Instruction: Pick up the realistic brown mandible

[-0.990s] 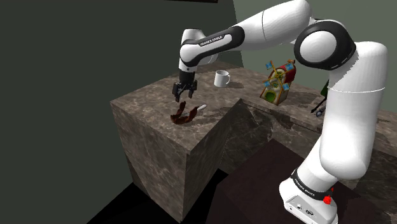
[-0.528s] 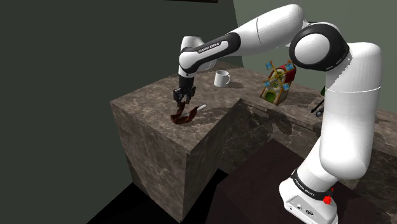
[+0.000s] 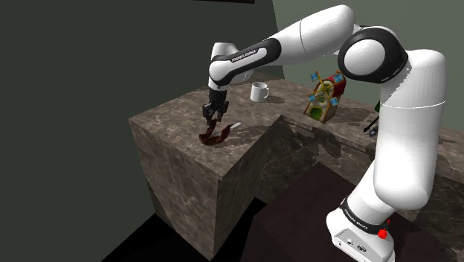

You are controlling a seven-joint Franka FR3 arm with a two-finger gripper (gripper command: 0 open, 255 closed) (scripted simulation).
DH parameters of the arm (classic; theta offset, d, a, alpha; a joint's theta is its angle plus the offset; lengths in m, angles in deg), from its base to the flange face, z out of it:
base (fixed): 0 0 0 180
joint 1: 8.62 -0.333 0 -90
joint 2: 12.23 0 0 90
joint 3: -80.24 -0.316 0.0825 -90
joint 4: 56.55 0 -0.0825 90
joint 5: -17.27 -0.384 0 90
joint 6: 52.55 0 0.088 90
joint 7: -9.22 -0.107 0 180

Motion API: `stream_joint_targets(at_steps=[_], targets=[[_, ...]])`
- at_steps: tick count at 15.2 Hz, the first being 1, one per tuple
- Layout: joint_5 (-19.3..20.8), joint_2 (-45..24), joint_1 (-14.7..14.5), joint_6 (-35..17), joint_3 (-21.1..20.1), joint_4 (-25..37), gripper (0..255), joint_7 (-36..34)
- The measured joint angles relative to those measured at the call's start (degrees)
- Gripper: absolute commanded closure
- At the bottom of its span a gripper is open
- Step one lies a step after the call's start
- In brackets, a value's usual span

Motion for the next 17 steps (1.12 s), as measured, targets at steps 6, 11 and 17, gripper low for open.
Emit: stream_joint_targets(at_steps=[6, 11, 17], targets=[[0.1, 1.3, 0.0, 2.5, 0.0, 1.1, 255, -0.3], [0.2, 2.9, 0.0, 5.8, 0.0, 2.8, 255, -0.7], [0.3, 3.9, 0.1, 9.7, 0.0, 5.7, 255, -1.1]])
